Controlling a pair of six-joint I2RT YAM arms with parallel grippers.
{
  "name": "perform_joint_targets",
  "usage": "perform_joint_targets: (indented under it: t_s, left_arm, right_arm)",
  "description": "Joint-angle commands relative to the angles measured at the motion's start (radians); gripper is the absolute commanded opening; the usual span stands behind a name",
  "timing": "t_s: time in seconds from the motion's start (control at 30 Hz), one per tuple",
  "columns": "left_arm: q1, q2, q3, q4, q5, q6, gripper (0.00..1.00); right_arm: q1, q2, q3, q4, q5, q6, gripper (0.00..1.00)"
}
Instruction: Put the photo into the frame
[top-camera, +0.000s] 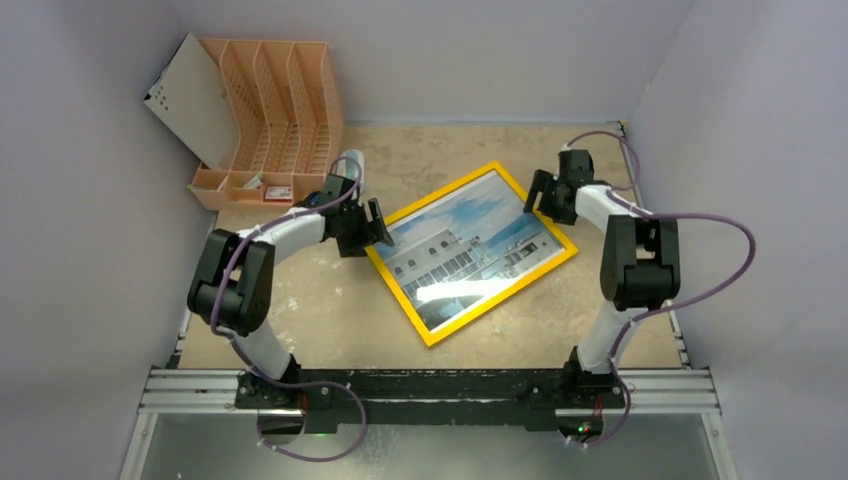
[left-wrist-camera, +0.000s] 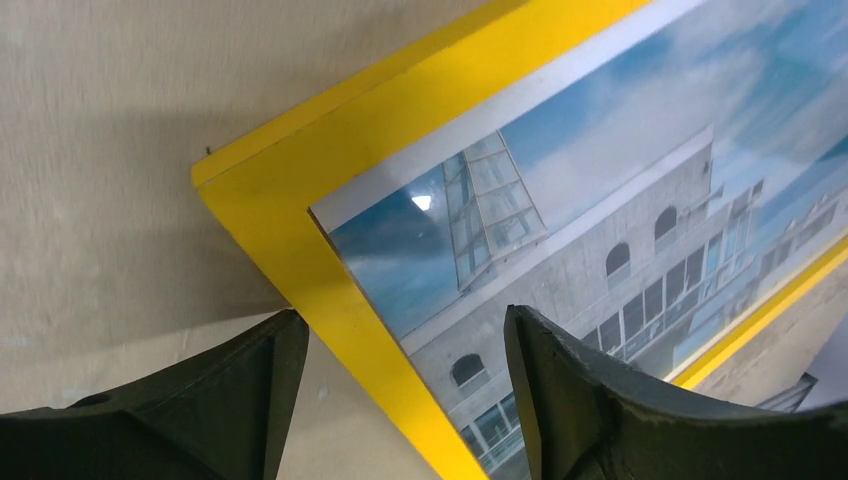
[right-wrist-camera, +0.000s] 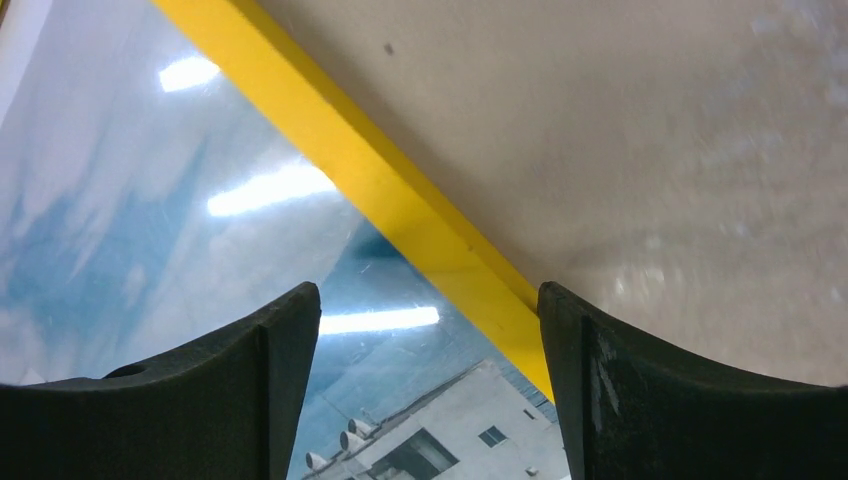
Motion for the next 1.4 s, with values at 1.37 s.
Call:
perform_joint_targets:
  t_s: [1.37]
  left_arm:
    - [0.044,-0.829,0.421,-0.576,-0.435,0.236,0.84]
  right_arm:
    - [0.034,-1.301,0.132,-0.503,0.408,0.184,0.96]
